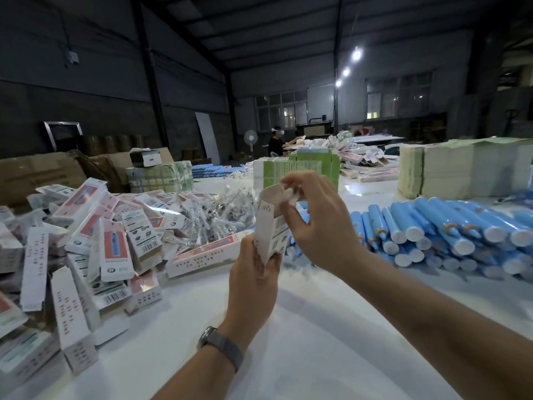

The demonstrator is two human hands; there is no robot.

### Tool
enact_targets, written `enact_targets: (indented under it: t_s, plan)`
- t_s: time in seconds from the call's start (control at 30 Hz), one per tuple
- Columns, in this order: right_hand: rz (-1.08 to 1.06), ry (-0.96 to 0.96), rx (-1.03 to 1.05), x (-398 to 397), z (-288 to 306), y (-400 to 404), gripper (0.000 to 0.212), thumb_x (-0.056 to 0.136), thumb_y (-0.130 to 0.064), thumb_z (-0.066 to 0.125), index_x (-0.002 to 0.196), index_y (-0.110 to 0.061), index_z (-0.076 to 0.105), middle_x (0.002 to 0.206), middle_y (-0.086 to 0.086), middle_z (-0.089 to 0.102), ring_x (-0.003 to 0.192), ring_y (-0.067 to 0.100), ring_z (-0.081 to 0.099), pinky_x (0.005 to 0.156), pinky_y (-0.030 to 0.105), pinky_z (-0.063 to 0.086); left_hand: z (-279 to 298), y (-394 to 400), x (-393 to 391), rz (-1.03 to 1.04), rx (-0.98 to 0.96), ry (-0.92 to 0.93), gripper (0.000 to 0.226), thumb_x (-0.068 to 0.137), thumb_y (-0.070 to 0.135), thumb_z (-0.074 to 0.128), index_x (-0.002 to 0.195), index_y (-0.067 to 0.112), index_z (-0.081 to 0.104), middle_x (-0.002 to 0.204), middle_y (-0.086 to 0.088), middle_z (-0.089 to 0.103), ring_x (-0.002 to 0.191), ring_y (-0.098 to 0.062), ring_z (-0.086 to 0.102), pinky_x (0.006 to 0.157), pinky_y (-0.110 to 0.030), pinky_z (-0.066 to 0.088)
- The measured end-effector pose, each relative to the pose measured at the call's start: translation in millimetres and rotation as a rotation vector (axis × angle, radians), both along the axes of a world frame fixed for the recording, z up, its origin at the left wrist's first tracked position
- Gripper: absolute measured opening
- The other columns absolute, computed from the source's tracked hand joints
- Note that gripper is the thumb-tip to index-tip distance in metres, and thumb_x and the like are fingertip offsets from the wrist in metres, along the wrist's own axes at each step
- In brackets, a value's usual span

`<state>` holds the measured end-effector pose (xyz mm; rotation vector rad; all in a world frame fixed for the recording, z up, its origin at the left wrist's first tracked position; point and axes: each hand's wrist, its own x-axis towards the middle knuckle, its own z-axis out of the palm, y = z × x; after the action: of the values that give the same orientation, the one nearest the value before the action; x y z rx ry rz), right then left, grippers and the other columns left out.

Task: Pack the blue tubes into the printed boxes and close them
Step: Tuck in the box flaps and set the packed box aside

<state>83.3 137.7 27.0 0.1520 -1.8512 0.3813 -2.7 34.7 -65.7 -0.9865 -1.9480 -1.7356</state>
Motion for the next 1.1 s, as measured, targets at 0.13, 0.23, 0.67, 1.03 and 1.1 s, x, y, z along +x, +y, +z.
enact_targets:
  t_s: [0.13, 0.23, 0.67, 1.03, 1.1]
  plan:
    - [0.033, 0.007, -0.099, -1, 2, 2, 0.038, 0.085, -0.01, 0.069, 0.12, -0.009, 0.055, 0.104, -0.007, 0.053, 0.096, 0.014, 0.052, 0.083, 0.023, 0.041, -1, 0, 1, -0.066, 0.013, 0.011, 0.03, 0.091, 0.007, 0.067, 0.1, 0.027, 0.048, 0.086, 0.031, 0.063, 0.069, 0.002, 0.059, 0.055, -0.009, 0.042]
    - [-0.048, -0.042, -0.054, 0, -1, 5, 0.034, 0.094, -0.029, 0.058, 0.12, -0.008, 0.065, 0.116, 0.003, 0.058, 0.106, 0.02, 0.051, 0.086, 0.031, 0.044, -2, 0, 1, -0.119, 0.037, 0.023, 0.02, 0.089, 0.019, 0.064, 0.101, 0.025, 0.049, 0.092, 0.023, 0.067, 0.069, -0.003, 0.061, 0.055, -0.012, 0.044]
    - [0.461, -0.358, -0.473, -10, -32, 10, 0.056, 0.097, -0.022, 0.061, 0.126, -0.062, 0.036, 0.1, -0.019, 0.064, 0.085, 0.016, 0.069, 0.078, 0.044, 0.06, -1, -2, 3, -0.474, 0.159, -0.143, 0.031, 0.09, 0.043, 0.055, 0.12, 0.037, 0.061, 0.114, -0.003, 0.071, 0.105, -0.022, 0.068, 0.081, -0.032, 0.058]
    - [0.44, -0.264, -0.458, -15, -44, -7, 0.045, 0.087, -0.037, 0.061, 0.123, -0.05, 0.038, 0.097, -0.016, 0.066, 0.063, 0.004, 0.053, 0.064, 0.032, 0.052, 19, -14, 12, -0.311, 0.259, 0.041, 0.043, 0.099, 0.041, 0.042, 0.136, 0.062, 0.037, 0.115, 0.015, 0.066, 0.103, -0.022, 0.067, 0.085, -0.048, 0.058]
    - [0.438, -0.266, -0.461, -14, -45, -8, 0.045, 0.086, -0.038, 0.061, 0.122, -0.051, 0.038, 0.098, -0.016, 0.066, 0.065, 0.004, 0.053, 0.065, 0.035, 0.052, 20, -14, 13, -0.31, 0.249, 0.041, 0.043, 0.097, 0.045, 0.043, 0.136, 0.062, 0.037, 0.115, 0.017, 0.066, 0.106, -0.022, 0.066, 0.087, -0.053, 0.057]
